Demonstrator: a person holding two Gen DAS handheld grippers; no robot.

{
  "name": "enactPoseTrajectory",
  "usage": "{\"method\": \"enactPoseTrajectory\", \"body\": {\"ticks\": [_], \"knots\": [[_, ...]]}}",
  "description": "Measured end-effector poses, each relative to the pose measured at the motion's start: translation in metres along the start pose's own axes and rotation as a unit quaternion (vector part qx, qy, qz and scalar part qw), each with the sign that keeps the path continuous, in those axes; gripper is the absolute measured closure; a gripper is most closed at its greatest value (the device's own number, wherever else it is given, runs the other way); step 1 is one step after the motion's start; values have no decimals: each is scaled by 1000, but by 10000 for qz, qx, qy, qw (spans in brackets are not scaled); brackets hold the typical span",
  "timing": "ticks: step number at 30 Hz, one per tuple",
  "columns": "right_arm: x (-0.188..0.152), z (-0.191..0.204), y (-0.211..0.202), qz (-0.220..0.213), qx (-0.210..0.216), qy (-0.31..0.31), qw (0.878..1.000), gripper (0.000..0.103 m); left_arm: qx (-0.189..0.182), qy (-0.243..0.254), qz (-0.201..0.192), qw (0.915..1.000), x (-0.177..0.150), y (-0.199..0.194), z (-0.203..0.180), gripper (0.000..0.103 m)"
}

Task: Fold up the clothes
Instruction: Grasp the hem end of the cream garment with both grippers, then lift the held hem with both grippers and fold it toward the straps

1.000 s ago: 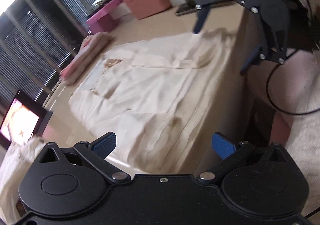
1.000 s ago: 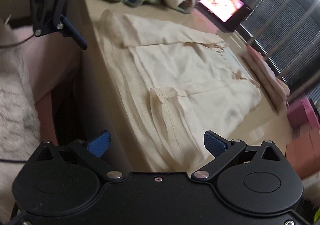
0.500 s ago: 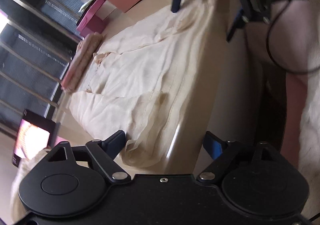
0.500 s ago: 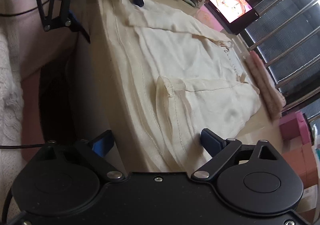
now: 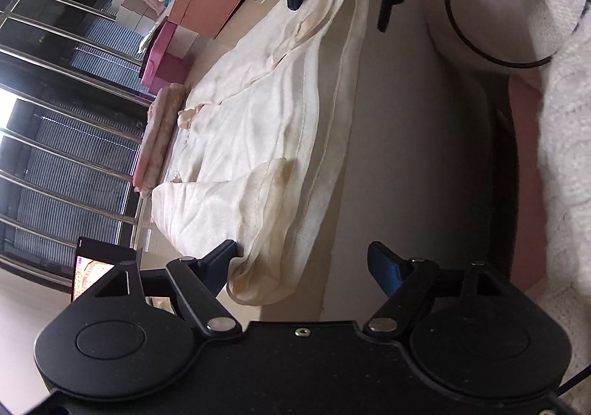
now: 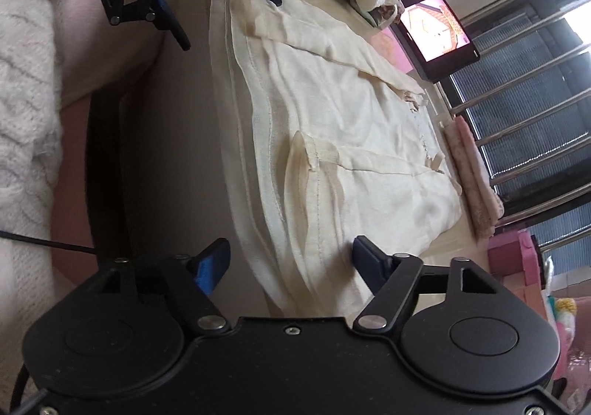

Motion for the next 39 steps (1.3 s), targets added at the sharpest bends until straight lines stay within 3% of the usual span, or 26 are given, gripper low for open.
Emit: {"method": "enactPoseTrajectory", "body": {"ticks": [4, 9, 17, 21, 28, 32, 36, 39], "knots": [[1, 0, -3, 28, -25, -29, 10000, 39, -47, -192, 12, 9998, 2, -5, 5, 35], [2, -5, -6, 44, -4, -32, 10000, 50, 75, -64, 99, 9999, 6, -9, 7, 53], [5, -11, -12, 76, 65, 14, 9999, 66, 236, -137, 326, 9991, 14, -10, 12, 71], [7, -18, -13, 65, 95, 180, 9998, 77, 180, -302, 381, 9987, 15, -12, 18, 76], [11, -18, -13, 117, 90, 193, 9997, 82, 241, -301, 355, 9986, 17, -16, 17, 81], [11, -16, -14, 105, 81, 142, 9998, 86, 246, -478, 354, 9979, 17, -21, 19, 90], [12, -14, -18, 82, 95, 84, 9999, 97, 316, -312, 306, 9985, 18, -25, 17, 97], [14, -13, -25, 63, 45, -2, 10000, 100, 374, -185, 317, 9986, 18, -26, 16, 99]]}}
Point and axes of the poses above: each gripper's, at about its wrist camera, not at the fingertips, and y roughly the way its jaws point, z to its left, x to its top, the point moved 2 cm from there along y, roughly the way its jaws point, and after that the axes turned 15 degrees about x, right-handed, at the moved point
